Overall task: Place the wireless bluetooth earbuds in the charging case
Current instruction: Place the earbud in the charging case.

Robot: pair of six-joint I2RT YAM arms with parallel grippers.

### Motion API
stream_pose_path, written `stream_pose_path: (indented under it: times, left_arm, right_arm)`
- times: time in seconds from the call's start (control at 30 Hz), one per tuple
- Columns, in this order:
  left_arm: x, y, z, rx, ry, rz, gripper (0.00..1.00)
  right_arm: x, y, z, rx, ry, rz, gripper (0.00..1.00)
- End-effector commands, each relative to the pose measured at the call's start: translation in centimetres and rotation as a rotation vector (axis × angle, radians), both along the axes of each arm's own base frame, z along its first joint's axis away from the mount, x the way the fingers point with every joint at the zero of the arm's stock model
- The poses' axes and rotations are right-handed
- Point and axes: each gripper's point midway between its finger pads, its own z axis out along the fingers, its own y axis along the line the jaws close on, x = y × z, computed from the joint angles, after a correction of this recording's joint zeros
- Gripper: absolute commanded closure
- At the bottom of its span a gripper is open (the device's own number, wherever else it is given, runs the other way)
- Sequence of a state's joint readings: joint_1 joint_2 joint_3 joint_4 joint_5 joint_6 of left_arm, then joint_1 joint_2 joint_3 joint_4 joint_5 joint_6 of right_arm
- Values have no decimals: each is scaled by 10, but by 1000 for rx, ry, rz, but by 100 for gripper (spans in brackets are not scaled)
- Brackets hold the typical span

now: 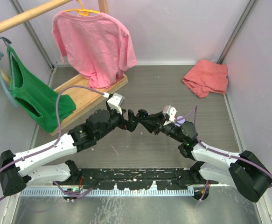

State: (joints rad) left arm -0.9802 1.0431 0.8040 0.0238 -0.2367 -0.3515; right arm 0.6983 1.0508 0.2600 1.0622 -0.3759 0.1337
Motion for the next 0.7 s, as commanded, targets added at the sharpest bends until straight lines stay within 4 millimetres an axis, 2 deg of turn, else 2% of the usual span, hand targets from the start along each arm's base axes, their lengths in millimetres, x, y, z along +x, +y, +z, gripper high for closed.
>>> stream_pose_path:
  times: [0.0, 0.17, 0.47, 0.67]
  left_arm:
    - [6, 12, 27, -46, -60, 65, 8]
    - [8, 16, 29, -47, -69, 83, 8]
    - [8, 9, 28, -48, -47, 47, 8]
    - [1, 14, 36, -123, -9, -64, 8]
  right_arm:
    - [-3, -2, 28, 56, -78, -4, 97]
    - [-5, -1, 29, 57, -79, 10, 97]
    - [-8, 1, 29, 54, -82, 27, 96]
    - [-12, 5, 26, 35, -74, 61, 96]
